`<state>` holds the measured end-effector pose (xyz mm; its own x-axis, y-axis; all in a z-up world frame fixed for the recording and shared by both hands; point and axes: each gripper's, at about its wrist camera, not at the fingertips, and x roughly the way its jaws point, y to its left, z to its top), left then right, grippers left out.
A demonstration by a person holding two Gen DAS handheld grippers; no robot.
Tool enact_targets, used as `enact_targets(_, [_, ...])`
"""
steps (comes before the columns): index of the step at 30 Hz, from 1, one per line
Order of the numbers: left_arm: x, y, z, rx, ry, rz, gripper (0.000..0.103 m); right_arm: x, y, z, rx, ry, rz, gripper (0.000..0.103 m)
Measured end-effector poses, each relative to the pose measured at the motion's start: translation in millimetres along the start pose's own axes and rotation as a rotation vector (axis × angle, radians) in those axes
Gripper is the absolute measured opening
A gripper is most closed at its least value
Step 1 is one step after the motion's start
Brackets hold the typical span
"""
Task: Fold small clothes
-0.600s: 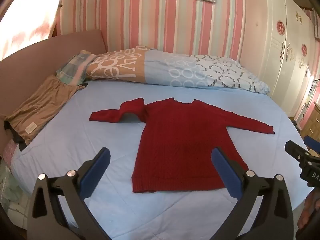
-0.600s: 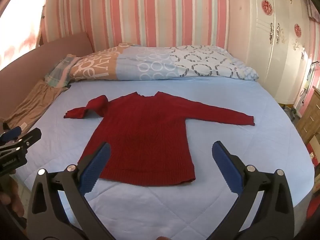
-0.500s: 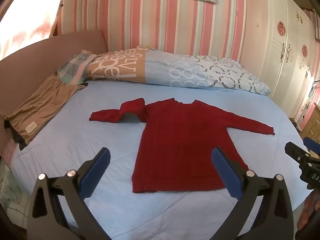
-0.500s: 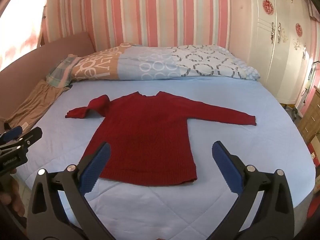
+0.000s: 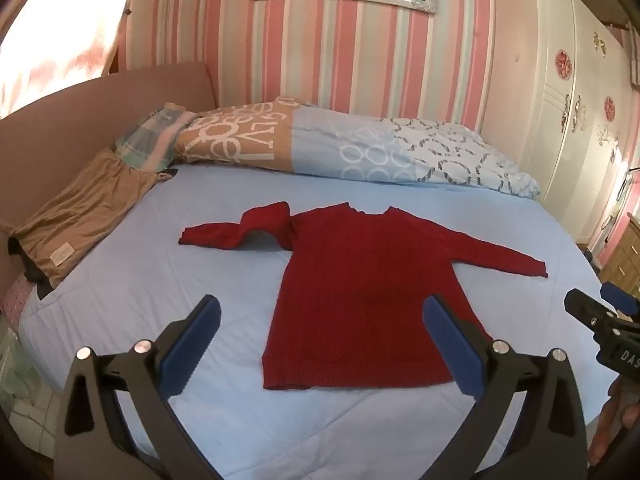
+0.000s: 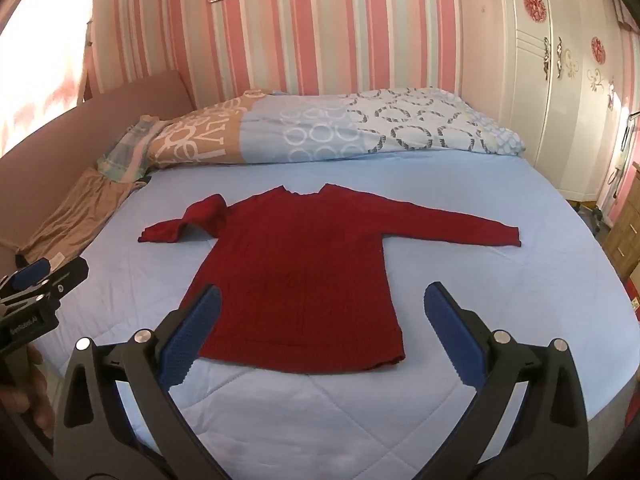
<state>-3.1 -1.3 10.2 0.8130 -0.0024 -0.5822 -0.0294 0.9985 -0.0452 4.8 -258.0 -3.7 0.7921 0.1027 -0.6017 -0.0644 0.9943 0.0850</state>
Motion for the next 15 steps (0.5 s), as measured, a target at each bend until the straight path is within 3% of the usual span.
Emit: enact_targets(15, [4.2,-3.1,0.4,-0.015,-0.004,0.029,0.101,1.8,-1.5,-5.9,-0.013,0.009,-0.004,0.1])
